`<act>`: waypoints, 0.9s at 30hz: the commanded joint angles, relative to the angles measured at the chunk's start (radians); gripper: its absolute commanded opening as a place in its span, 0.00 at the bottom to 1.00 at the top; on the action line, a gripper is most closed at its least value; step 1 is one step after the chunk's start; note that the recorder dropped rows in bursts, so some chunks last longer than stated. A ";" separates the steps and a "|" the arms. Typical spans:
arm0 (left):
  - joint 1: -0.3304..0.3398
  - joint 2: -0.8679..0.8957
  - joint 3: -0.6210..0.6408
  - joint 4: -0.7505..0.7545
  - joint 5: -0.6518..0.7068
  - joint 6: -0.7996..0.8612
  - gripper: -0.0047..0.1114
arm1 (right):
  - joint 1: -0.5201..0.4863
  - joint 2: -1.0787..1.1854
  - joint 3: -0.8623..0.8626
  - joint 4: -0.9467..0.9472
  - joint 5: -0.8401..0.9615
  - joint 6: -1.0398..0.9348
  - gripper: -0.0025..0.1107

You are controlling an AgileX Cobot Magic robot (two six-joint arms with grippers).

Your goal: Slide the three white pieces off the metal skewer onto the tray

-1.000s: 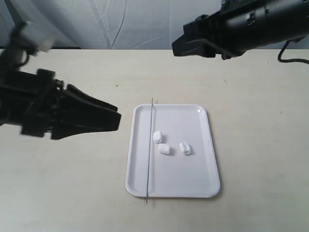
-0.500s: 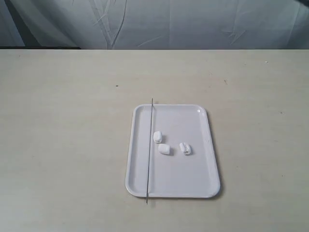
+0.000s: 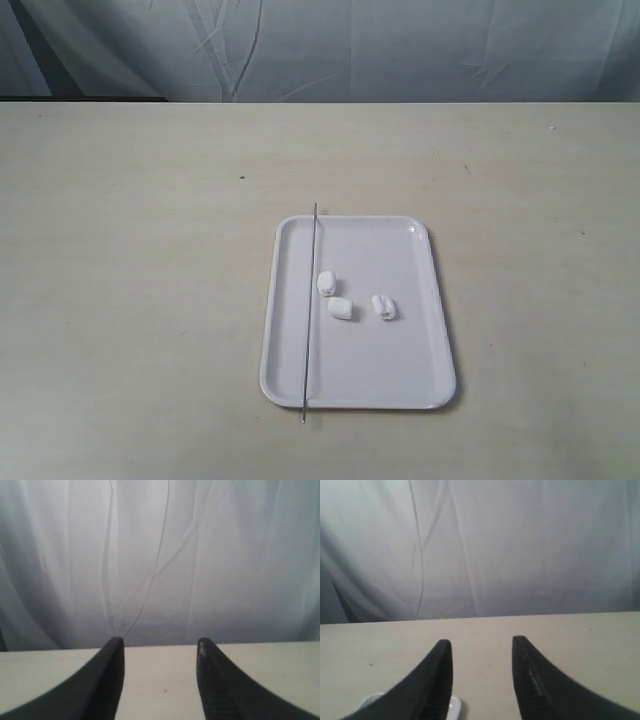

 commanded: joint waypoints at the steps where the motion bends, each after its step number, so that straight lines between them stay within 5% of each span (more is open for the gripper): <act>1: -0.003 -0.006 0.061 -0.004 -0.060 -0.006 0.42 | 0.000 0.010 0.078 0.053 -0.082 -0.003 0.36; 20: -0.003 -0.010 0.112 -0.016 -0.069 0.001 0.42 | 0.000 -0.031 0.097 0.145 -0.086 -0.005 0.36; 23: -0.003 -0.010 0.112 -0.256 0.133 0.072 0.42 | -0.022 -0.125 0.100 0.134 -0.179 -0.051 0.36; 26: -0.003 -0.010 0.110 -0.771 0.422 0.137 0.42 | -0.122 -0.294 0.124 0.141 -0.099 -0.056 0.36; 27: -0.003 -0.010 0.110 -0.841 0.502 0.137 0.42 | -0.157 -0.342 0.138 0.141 -0.061 -0.056 0.36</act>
